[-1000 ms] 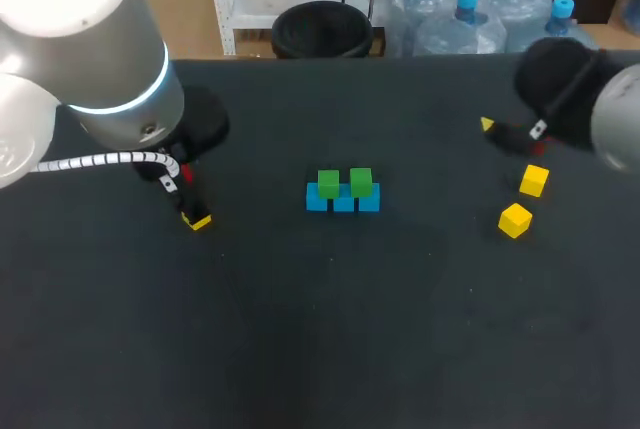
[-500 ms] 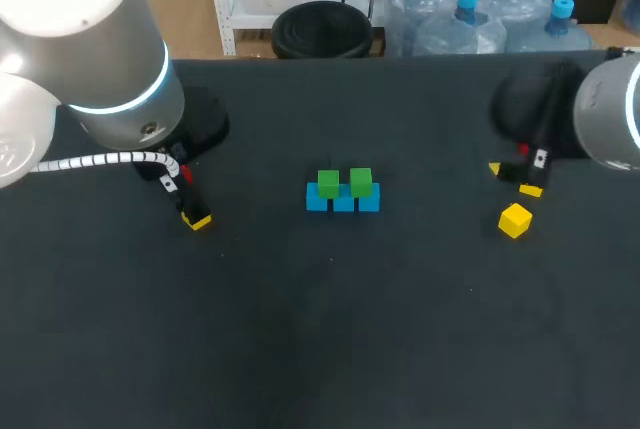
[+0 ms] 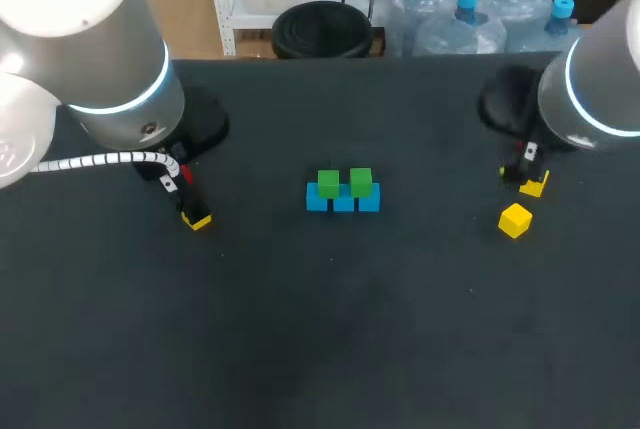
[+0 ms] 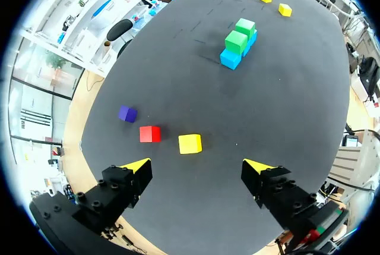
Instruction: Place the blue cubes, place green cubes on the blue cubes, place the yellow cubes on the green cubes, then place the red cubes on the yellow cubes, and place purple cube on the red cubes.
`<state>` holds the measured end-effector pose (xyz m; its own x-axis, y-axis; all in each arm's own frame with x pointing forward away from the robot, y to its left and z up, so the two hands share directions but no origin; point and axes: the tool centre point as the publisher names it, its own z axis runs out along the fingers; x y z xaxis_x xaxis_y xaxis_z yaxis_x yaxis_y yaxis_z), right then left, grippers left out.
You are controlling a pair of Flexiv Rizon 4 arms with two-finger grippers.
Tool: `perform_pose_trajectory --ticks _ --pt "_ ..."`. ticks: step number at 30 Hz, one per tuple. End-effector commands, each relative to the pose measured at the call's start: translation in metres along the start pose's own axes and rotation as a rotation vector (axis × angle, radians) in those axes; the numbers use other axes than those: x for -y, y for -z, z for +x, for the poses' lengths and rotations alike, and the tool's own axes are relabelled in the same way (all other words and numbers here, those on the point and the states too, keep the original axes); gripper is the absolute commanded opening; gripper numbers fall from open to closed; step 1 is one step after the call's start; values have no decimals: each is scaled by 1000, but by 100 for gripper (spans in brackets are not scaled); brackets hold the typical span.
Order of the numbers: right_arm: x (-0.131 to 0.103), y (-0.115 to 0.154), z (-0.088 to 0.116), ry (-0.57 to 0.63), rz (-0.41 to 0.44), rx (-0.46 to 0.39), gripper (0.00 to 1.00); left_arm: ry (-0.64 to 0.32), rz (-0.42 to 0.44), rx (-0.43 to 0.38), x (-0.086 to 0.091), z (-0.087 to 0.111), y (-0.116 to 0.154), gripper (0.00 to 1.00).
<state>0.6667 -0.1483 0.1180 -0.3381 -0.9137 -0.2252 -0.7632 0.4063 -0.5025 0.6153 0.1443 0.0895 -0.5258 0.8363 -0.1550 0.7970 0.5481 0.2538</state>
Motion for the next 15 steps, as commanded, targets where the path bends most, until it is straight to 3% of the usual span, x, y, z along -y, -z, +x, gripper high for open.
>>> perform_pose_trajectory --ticks 1,7,11,15 --pt "10 -3 7 -93 -82 40 100 -2 4 -1 -2 0 0 100" --pt "14 -2 15 -254 -176 117 100 -2 4 -1 -2 0 0 100" --pt "10 5 8 -294 -263 192 100 -2 4 -1 -2 0 0 100" --pt "8 12 2 -295 -299 234 100 -2 4 -1 -2 0 0 100"
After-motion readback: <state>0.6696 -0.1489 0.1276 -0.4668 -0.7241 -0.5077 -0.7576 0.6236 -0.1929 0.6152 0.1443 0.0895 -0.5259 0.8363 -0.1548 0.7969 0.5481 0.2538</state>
